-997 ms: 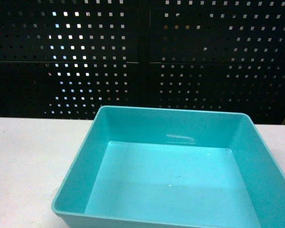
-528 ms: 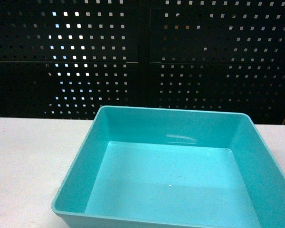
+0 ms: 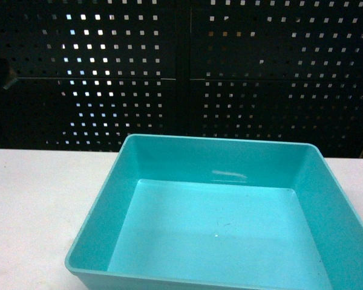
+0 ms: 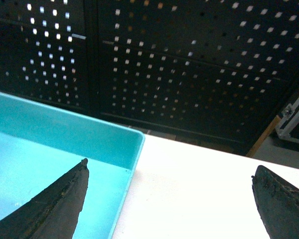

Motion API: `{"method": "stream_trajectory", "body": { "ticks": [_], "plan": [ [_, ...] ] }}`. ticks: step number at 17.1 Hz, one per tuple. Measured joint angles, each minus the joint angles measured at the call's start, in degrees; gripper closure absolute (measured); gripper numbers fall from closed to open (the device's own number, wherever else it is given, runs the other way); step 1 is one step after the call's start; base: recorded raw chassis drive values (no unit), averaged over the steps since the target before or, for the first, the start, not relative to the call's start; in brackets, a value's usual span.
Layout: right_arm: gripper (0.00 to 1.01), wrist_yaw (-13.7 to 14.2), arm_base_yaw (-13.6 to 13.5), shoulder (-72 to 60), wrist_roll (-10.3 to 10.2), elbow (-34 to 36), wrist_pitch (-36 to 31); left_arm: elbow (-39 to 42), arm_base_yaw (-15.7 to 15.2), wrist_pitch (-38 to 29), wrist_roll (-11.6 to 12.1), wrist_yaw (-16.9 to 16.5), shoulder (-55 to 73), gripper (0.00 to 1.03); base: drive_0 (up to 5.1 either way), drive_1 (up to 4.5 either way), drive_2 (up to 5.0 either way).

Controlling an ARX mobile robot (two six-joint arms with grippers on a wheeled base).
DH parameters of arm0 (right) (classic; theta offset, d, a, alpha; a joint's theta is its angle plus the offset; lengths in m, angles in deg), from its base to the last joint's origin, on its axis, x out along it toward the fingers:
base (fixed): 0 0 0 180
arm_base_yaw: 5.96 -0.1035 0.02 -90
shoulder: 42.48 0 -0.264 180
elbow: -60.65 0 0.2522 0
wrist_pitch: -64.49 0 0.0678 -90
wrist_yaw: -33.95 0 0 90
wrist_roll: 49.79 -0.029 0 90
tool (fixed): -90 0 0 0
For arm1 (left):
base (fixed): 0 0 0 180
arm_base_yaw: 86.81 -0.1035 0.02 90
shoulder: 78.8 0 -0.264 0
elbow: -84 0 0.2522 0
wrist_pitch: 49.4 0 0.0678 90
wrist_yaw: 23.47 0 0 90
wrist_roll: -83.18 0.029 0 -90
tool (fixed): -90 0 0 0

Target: Stack blue boxes stably on right

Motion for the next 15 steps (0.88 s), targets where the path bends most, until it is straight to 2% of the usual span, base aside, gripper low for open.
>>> {"method": "stream_trajectory", "body": {
  "ticks": [2, 4, 7, 11, 15],
  "plan": [
    [0.03, 0.8, -1.9, -11.0, 1.9, -6.0, -0.5, -7.1, 0.5, 1.9, 1.2, 0.2, 10.4, 0.05, 0.0, 0.00, 0.0],
    [0.03, 1.3, -2.7, -18.9, 2.5, -12.0, 0.2, -12.9, 1.9, 5.6, 1.6, 1.0, 15.8, 0.05, 0.0, 0.00, 0.0],
    [0.03, 1.8, -4.2, -25.9, 3.6, -14.9, 1.6, -17.9, 6.1, 11.6, 1.5, 2.0, 20.6, 0.05, 0.0, 0.00, 0.0],
    [0.03, 2.1, -5.1, -30.6, 3.7, -15.7, 1.6, -18.8, 10.1, 15.2, -0.1, 4.7, 26.8, 0.05, 0.0, 0.00, 0.0],
    [0.03, 2.3, -5.7, -34.3, 3.7, -15.2, -1.4, -19.3, 10.0, 16.8, -3.4, 5.4, 32.0, 0.05, 0.0, 0.00, 0.0]
  ]
}}
